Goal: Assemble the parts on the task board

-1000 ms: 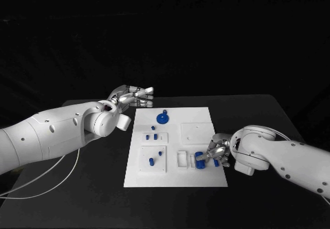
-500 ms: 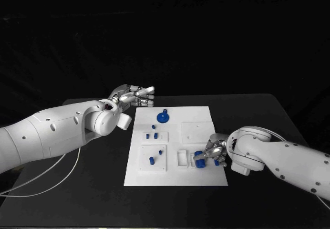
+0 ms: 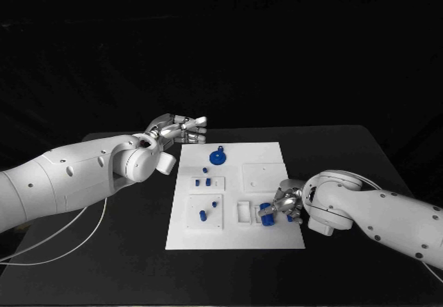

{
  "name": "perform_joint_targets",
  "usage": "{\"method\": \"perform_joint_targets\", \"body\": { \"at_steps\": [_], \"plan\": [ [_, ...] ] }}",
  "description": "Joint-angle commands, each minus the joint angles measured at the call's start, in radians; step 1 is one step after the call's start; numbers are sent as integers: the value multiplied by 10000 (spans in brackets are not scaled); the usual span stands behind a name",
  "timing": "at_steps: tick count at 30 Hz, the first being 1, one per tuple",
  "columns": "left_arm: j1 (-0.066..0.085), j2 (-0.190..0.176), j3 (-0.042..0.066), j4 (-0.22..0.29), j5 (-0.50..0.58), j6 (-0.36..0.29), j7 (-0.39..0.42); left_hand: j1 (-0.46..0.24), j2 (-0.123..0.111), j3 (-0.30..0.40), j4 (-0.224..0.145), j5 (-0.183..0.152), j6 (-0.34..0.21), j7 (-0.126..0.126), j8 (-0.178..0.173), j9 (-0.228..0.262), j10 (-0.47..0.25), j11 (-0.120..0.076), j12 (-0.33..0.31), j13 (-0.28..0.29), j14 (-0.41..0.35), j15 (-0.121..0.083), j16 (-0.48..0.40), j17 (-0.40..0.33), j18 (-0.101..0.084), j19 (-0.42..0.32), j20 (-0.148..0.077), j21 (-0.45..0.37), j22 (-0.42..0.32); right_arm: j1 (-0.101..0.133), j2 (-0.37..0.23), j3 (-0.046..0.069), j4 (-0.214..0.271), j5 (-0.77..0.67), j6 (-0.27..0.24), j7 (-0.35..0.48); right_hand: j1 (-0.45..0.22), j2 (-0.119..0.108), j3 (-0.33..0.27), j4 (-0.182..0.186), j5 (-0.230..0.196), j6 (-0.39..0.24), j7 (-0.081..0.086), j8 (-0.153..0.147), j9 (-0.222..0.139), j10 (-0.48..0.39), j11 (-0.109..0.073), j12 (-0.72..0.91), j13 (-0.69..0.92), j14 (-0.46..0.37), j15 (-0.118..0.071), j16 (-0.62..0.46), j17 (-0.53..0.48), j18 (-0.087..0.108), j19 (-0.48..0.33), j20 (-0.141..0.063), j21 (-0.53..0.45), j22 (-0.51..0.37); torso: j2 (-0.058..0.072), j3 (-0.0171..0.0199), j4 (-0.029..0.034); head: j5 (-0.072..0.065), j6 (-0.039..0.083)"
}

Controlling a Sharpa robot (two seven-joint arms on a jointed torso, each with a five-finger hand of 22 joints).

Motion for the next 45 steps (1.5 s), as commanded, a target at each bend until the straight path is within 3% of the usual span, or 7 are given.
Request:
{"method": "perform_joint_targets", "body": {
  "at_steps": [1,8,11,16,25,37,45],
  "plan": [
    [8,12,8,27,14,171,-14,52,-86,18,65,-11,-83,7,-61,-4,-57,10,-32,8,-79,-6,-60,-9,-37,-30,65,-59,-10,-170,28,-145,-56,93,185,-442,82,5,-35,-140,305,-127,66,-76,-7027,-32,43,-82,-48,34,18,-55,0,186,426,38,-51,-5,-2,1,2,-7,6],
    [10,8,8,32,14,182,-44,63,-110,32,81,-10,-109,15,-51,-2,-70,14,-33,7,-81,-4,-58,-11,-33,-31,66,-59,-8,-170,26,-153,-50,282,-31,-401,185,-219,-207,-283,685,-698,244,-63,-7850,-250,157,-453,-397,17,110,-122,-27,286,417,138,-159,-24,7,2,9,-21,-3],
    [10,12,8,30,14,185,-53,69,-121,39,90,-10,-132,19,-52,-3,-69,15,-33,7,-83,-3,-58,-11,-32,-33,69,-60,-8,-170,19,-156,-44,299,-182,-394,235,-215,-196,-336,905,-673,244,-67,-7886,-263,152,-469,-432,19,106,-121,-20,292,421,138,-165,-21,7,-3,11,-19,-15],
    [10,13,8,26,14,192,-69,69,-133,42,98,-10,-174,33,-63,-5,-70,17,-32,8,-84,-2,-58,-11,-31,-32,69,-58,-7,-170,-16,-158,-31,344,-468,-376,171,-180,-166,-516,2017,-639,237,-69,-7901,-274,130,-483,-489,24,89,-126,-10,297,425,124,-169,-16,3,5,-4,-17,-18],
    [10,13,8,17,11,194,-78,76,-139,53,108,-10,-195,36,-52,-2,-75,19,-34,7,-86,-1,-58,-12,-30,-33,70,-59,-7,-170,-114,-159,64,559,-786,-359,-4,-133,45,-766,3199,-475,202,-72,-7903,-272,85,-451,-518,30,57,-129,6,287,430,97,-153,-6,9,9,-3,-17,-15],
    [10,31,8,-36,7,211,-99,88,-162,68,125,-9,-250,50,-44,-2,-69,20,-32,8,-79,-3,-54,-8,-28,-30,71,-55,-5,-102,-415,-128,440,1269,-1220,-354,-167,-115,-55,-666,3003,-141,118,-80,-7843,-260,42,-462,-547,32,22,-148,-2,276,432,66,-144,-20,6,4,-11,-20,9],
    [10,44,8,-57,6,243,-124,84,-166,69,130,-8,-281,56,-40,-3,-75,23,-32,8,-82,-2,-55,-6,-27,-32,71,-55,-4,-21,-533,-37,600,1468,-1365,-360,-163,-127,-53,-625,3012,-3,76,-67,-7819,-259,19,-490,-571,31,7,-186,-32,231,443,47,37,57,8,18,-4,-20,27]
  ]
}}
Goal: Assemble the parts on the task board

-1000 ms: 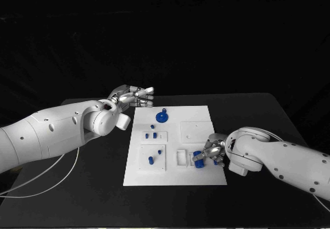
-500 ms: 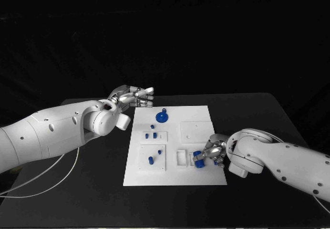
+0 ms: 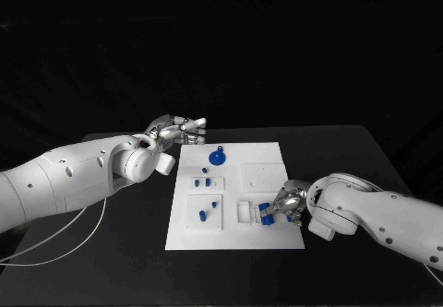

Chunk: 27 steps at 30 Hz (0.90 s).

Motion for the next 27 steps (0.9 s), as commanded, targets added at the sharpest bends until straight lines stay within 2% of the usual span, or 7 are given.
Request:
{"method": "perform_joint_targets", "body": {
  "at_steps": [1,6,11,16,22,27],
  "plan": [
    [8,24,8,5,6,181,25,-9,-78,10,71,-9,-85,-2,-40,-1,-81,25,-34,7,-83,-1,-55,-4,-26,-34,71,-55,-7,-12,-38,20,29,262,-188,-353,-98,-1,-26,49,-3,104,-21,-41,-956,14,-2,-67,-9,13,-53,-71,-12,49,461,-50,72,16,4,7,5,-1,6],
    [8,31,8,3,0,206,2,-10,-98,13,78,-9,-108,4,-39,-1,-95,29,-33,8,-90,2,-58,-5,-26,-38,74,-56,-8,13,-44,152,69,531,-415,-320,-124,-9,-44,84,-19,122,-26,-41,-956,3,-2,-92,-26,7,-56,-99,-35,45,462,-56,101,29,9,6,14,-2,8],
    [8,42,8,-5,-6,227,-23,-7,-108,29,93,-9,-129,11,-35,0,-108,35,-33,8,-98,5,-60,-6,-25,-43,76,-58,-8,58,46,215,42,667,-460,-315,-84,61,-345,204,11,154,-43,-45,-954,0,-12,-116,-47,11,-62,-124,-48,40,460,-62,137,50,7,3,13,8,-1],
    [8,60,8,-10,-11,241,-40,-8,-122,37,108,-9,-147,15,-33,0,-116,37,-33,8,-99,7,-58,-5,-23,-44,79,-58,-8,106,201,230,-50,778,-391,-340,-69,104,-399,225,-40,209,-63,-35,-945,-5,-21,-126,-53,12,-68,-128,-48,35,458,-66,142,55,4,-10,6,11,-3],
    [9,79,8,-27,-14,258,-61,-5,-140,50,130,-9,-167,21,-31,-1,-118,38,-32,8,-100,7,-56,-5,-21,-45,80,-57,-7,129,332,234,-34,826,-410,-338,-55,116,-450,246,-131,257,-78,-38,-944,9,-31,-116,-49,17,-76,-122,-38,29,461,-75,164,69,8,8,7,16,0],
    [11,83,8,-34,-18,267,-83,0,-155,54,140,-9,-191,27,-34,-1,-118,39,-32,8,-104,8,-58,-6,-21,-47,81,-58,-8,181,428,206,-104,695,-268,-396,-33,142,-480,258,-333,276,-82,-43,-948,0,-32,-135,-61,13,-77,-125,-37,23,458,-78,163,73,4,-12,21,14,-5]
  ]
}}
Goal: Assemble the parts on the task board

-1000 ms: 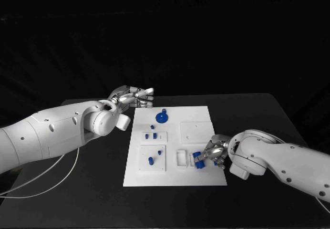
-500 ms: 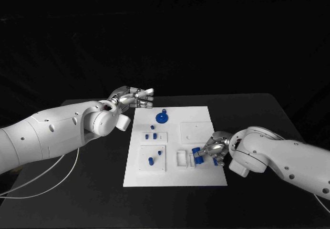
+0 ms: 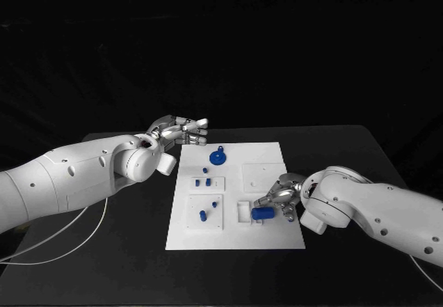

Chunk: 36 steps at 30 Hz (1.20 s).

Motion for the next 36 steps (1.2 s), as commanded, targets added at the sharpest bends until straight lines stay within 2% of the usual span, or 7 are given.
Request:
{"method": "perform_joint_targets", "body": {
  "at_steps": [1,9,17,27,32,34,36],
  "plan": [
    [11,23,8,6,-15,171,12,5,-85,8,54,-9,-83,15,-31,0,-83,5,-32,8,-70,-26,-58,-7,-22,-15,47,-59,-9,27,48,-29,-43,-60,152,-291,2,99,-59,-2,-89,62,9,56,6,2,-33,-69,-16,11,-78,-42,0,28,454,-79,44,9,-1,-14,8,3,-3],
    [13,30,8,-4,-22,184,-40,15,-104,21,78,-9,-105,21,-30,0,-100,11,-34,8,-78,-22,-61,-9,-22,-18,49,-61,-9,54,129,-136,-8,-1099,716,-369,78,72,-115,-34,-821,51,14,56,-4,-74,-19,-200,-100,-6,-66,-126,-51,6,437,-67,-37,-14,-1,3,-1,23,-12],
    [14,27,8,-23,-25,183,-76,24,-138,45,133,-10,-157,37,-35,0,-142,25,-34,8,-104,-12,-68,-16,-21,-32,58,-70,-13,57,77,-185,-52,-2106,68,480,222,-284,-163,501,-2066,-656,196,64,-94,-100,116,-164,-103,4,26,-145,-36,93,451,10,-9,45,3,19,-14,25,18],
    [13,32,7,-51,-25,229,-111,29,-158,53,170,-11,-184,44,-31,1,-160,32,-33,8,-120,-4,-71,-21,-21,-42,65,-78,-15,56,-294,-166,161,-3466,-181,3079,1795,-234,-2572,1408,-1809,-1759,378,27,-170,-128,239,108,-70,-2,128,26,122,226,457,137,294,403,11,29,-1,-21,19],
    [12,25,7,-73,-25,240,-121,29,-158,53,170,-11,-184,44,-31,1,-160,32,-33,8,-120,-4,-71,-21,-21,-42,65,-78,-15,56,-757,-117,527,-4483,448,4391,2371,-48,-2664,626,-1988,-1554,337,34,-162,-150,202,101,-102,-36,110,-36,102,138,421,114,334,555,-8,20,-33,-62,15],
    [12,22,6,-75,-25,242,-122,29,-158,53,170,-11,-184,44,-31,1,-160,32,-33,8,-120,-4,-71,-21,-21,-42,65,-78,-15,56,-922,-110,642,-4778,528,4894,2771,343,-2336,-163,-2242,-1196,185,45,-147,-134,26,131,-74,-48,1,-119,46,42,423,47,388,638,-9,21,-49,-74,27],
    [12,25,6,-78,-25,248,-122,29,-158,53,170,-11,-184,44,-31,1,-160,32,-33,8,-120,-4,-71,-21,-21,-42,65,-78,-15,55,-1056,-105,729,-5020,471,5336,2783,389,-1598,-896,-2253,-958,132,29,-152,-118,-7,115,-67,-47,-40,-184,4,-86,403,-29,336,693,-8,27,-63,-82,41]
  ]
}}
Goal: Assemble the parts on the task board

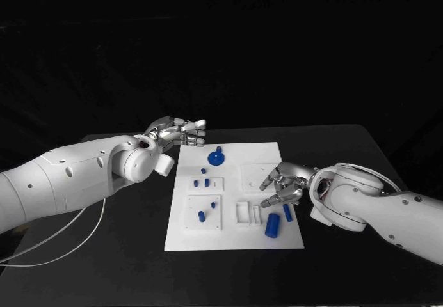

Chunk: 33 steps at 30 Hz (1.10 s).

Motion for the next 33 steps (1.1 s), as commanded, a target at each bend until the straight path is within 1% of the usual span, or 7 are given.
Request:
{"method": "perform_joint_targets", "body": {
  "at_steps": [1,4,11,13,21,24,33],
  "plan": [
    [9,20,6,6,-20,176,34,-10,-121,-8,65,-11,-79,7,-31,1,-53,-6,-33,8,-46,-5,-31,-12,-21,-6,29,-40,-16,-6,-163,7,152,-1282,330,1886,1,13,625,-666,24,223,-67,29,12,8,-63,5,19,0,-77,-48,-36,-223,408,-106,-12,62,-4,6,-30,-34,29],
    [8,20,6,6,-20,187,35,13,-119,2,90,-11,-94,7,-23,1,-58,-6,-33,8,-51,-5,-28,-13,-18,-4,32,-45,-15,-11,-314,9,241,-1623,129,2447,-208,28,1274,-1349,148,363,-177,32,11,27,-165,-12,34,3,-136,-82,-56,-297,414,-155,8,184,-13,18,-33,-57,46],
    [6,21,4,-13,-20,203,39,13,-119,2,90,-11,-94,7,-23,1,-58,-6,-33,8,-51,-5,-28,-13,-18,-4,32,-45,-15,-65,-656,-33,462,-2449,-431,3195,-231,19,1736,-1912,331,499,-404,36,14,14,-326,-118,-13,-30,-222,-180,-137,-424,410,-247,-143,320,-33,38,-57,-58,60],
    [5,31,2,-42,-20,212,42,13,-119,2,90,-11,-94,7,-23,1,-58,-6,-33,8,-51,-5,-28,-13,-18,-4,32,-45,-15,-76,-781,-143,546,-2820,-509,3290,-193,-9,1797,-2003,296,466,-522,37,15,-29,-374,-182,-50,-82,-245,-261,-197,-454,378,-267,-296,307,-39,24,-51,-85,48],
    [1,42,-25,-125,-20,239,50,13,-117,1,89,-11,-94,7,-22,1,-58,-6,-33,8,-51,-5,-28,-13,-18,-4,32,-45,-15,-86,-1042,-578,868,-4144,-440,3041,-93,-212,1858,-2154,106,39,-906,44,17,-329,-484,-562,-303,-308,-275,-581,-460,-544,269,-303,-1084,164,-58,41,-96,-80,32],
    [-1,49,-49,-154,-20,259,55,5,-84,-19,69,-11,-92,5,-17,2,-56,-8,-33,8,-52,-6,-28,-13,-17,-2,32,-48,-15,-87,-1110,-779,981,-4690,-274,2824,-28,-484,2270,-1971,-193,-99,-961,47,19,-448,-501,-645,-400,-387,-304,-662,-547,-567,255,-338,-1404,134,-72,38,-103,-77,15],
    [-4,50,-120,-202,-20,304,56,-15,-51,-43,37,-11,-92,6,-17,2,-57,-7,-34,8,-54,-4,-29,-13,-18,0,33,-50,-14,-90,-1075,-1199,1033,-5718,-70,2406,25,-863,2869,-1749,-616,-220,-1045,45,20,-576,-499,-698,-565,-480,-261,-739,-701,-585,272,-299,-1915,195,-71,42,-99,-75,29]
  ]
}}
